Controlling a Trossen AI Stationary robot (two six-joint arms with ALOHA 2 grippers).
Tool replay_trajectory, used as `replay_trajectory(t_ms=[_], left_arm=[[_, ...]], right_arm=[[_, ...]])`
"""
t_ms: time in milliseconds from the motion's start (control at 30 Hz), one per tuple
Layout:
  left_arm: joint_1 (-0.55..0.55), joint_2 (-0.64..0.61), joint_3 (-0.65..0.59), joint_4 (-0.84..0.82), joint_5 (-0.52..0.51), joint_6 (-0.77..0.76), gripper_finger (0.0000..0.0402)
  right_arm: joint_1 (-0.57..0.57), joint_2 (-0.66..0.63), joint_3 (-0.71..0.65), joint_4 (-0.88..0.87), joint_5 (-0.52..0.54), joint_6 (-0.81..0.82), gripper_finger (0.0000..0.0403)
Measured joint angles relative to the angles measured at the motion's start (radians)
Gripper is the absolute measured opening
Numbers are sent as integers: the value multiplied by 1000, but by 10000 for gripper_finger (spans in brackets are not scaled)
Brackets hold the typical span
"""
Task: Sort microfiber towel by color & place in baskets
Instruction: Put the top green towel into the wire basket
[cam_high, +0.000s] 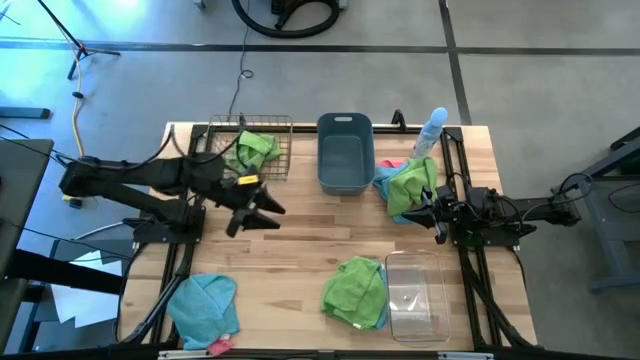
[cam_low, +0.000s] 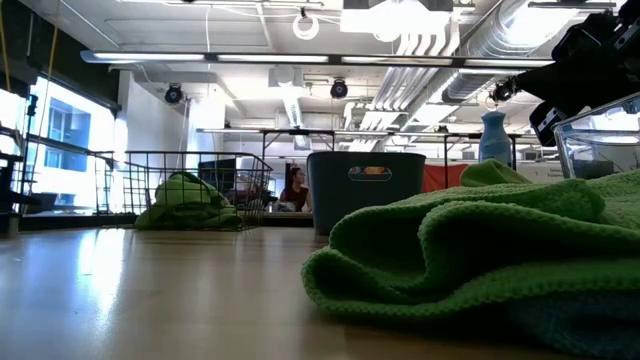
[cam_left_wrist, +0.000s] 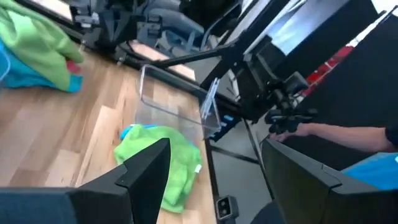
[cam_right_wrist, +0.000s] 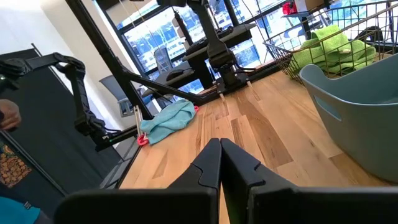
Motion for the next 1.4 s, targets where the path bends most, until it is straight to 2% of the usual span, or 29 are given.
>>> replay_trajectory(t_ms=[167,233,400,700,767,867,1000,1200,1400], left_arm=[[-40,-37,0,5,-161,9,241],[-43,-43,0,14,-197,10,241],[-43,-52,0,49,-227,1,241],[-37,-53,0,74,-271,0,241],[-32,-53,0,74,-271,1,241],[-25,-53,0,72,-271,20,241],[-22,-53,0,69,-271,51,241],[-14,-53,0,56,-271,54,241],[-14,-55,0,51,-271,63,241]], right_arm=[[0,0,0,0,0,-1,0],[0,0,0,0,1,-48,0],[0,0,0,0,2,-170,0],[0,0,0,2,3,-165,0],[0,0,0,14,3,-84,0],[0,0,-1,73,13,129,0],[0,0,-1,177,113,317,0],[0,4,-1,344,308,429,0],[-1,86,5,626,384,407,0]])
